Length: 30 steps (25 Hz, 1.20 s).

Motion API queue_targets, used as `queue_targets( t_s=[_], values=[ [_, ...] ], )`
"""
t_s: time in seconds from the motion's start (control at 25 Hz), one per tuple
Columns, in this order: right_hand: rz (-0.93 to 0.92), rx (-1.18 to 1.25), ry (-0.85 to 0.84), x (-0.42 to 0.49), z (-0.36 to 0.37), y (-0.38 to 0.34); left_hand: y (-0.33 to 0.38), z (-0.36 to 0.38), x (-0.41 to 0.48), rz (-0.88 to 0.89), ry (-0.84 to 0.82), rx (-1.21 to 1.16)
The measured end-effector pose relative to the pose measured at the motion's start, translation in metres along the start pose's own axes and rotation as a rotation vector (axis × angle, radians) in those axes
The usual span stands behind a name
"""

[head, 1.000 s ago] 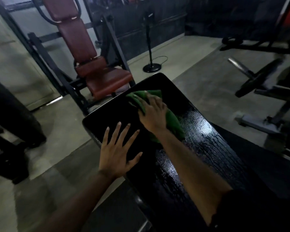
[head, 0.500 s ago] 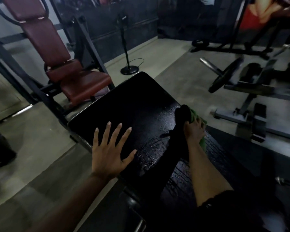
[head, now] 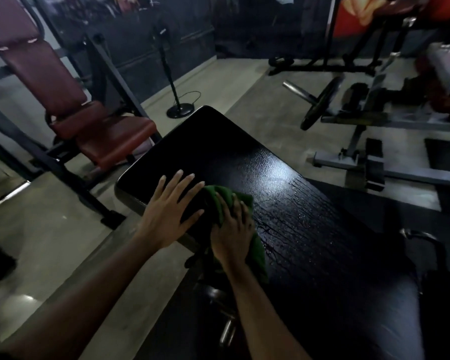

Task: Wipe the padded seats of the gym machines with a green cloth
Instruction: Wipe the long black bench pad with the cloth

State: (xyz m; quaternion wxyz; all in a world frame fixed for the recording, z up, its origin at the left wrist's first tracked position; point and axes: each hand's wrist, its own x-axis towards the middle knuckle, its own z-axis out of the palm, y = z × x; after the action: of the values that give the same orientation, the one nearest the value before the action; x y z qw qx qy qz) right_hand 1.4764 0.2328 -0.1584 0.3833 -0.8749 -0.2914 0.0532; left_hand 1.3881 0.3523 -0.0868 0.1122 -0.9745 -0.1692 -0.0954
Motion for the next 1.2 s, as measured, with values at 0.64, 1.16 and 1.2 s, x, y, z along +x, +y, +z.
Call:
queue_targets(
  t_s=[0.64, 1.16, 1.2],
  values=[
    [0.170, -0.002, 0.076, 0.039, 0.002, 0.040, -0.008, 0.030, 0.011, 0.247, -0.177, 0.267],
    [-0.120, 0.000, 0.069, 0.103, 0.005, -0.014, -0.005, 0.028, 0.015, 0.223, -0.214, 0.274],
    [-0.149, 0.008, 0.045, 0.124, 0.004, -0.016, -0.005, 0.029, 0.015, 0.223, -0.207, 0.272]
  ],
)
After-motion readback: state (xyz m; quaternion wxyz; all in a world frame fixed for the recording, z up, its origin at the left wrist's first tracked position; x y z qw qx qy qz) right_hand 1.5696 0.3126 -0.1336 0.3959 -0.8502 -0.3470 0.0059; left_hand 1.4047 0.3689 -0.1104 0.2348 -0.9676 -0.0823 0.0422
